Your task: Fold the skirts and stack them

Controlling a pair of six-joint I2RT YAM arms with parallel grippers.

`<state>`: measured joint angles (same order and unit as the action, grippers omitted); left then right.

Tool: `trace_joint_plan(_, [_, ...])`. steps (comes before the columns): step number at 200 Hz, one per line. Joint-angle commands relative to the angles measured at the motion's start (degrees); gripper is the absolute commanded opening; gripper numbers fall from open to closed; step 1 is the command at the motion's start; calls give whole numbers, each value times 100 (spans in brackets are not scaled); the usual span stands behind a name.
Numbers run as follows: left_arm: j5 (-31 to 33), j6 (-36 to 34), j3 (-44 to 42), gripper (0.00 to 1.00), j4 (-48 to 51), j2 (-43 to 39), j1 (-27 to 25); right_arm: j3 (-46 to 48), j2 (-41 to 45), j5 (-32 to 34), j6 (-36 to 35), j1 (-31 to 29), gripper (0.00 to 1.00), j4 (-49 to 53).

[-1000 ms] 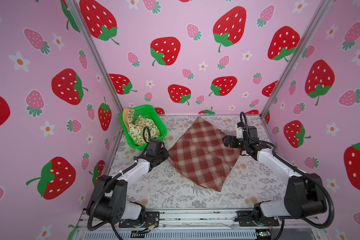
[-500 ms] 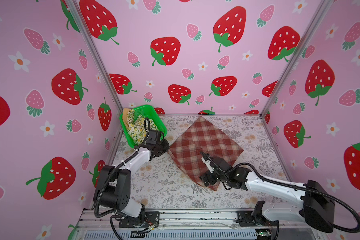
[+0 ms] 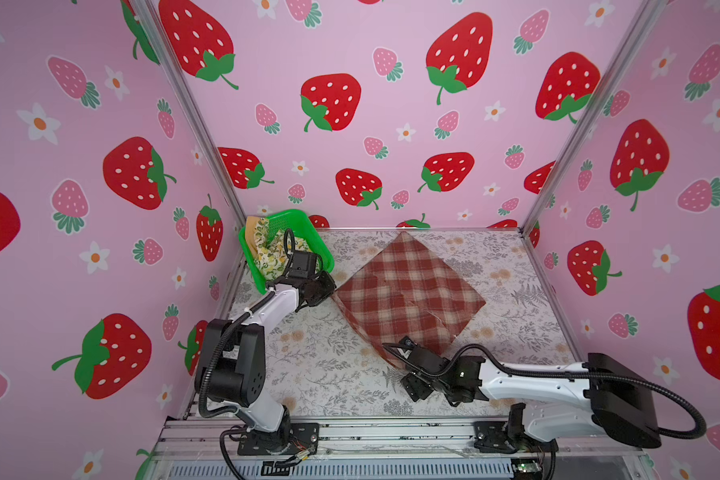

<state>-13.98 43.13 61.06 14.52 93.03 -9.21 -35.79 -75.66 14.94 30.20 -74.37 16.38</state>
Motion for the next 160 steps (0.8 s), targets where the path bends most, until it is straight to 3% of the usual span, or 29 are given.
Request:
trace_joint_plan(1, [-105, 17, 262, 0, 69, 89, 47, 82, -84, 119, 147, -51, 84, 19])
trace_joint_plan(119, [-210, 19, 347, 0, 60, 215, 169, 280, -476, 139, 472, -171, 65, 69])
trace_joint_plan(160, [-252, 37, 371, 0, 44, 225, 201, 282, -681, 21, 531, -158, 53, 15])
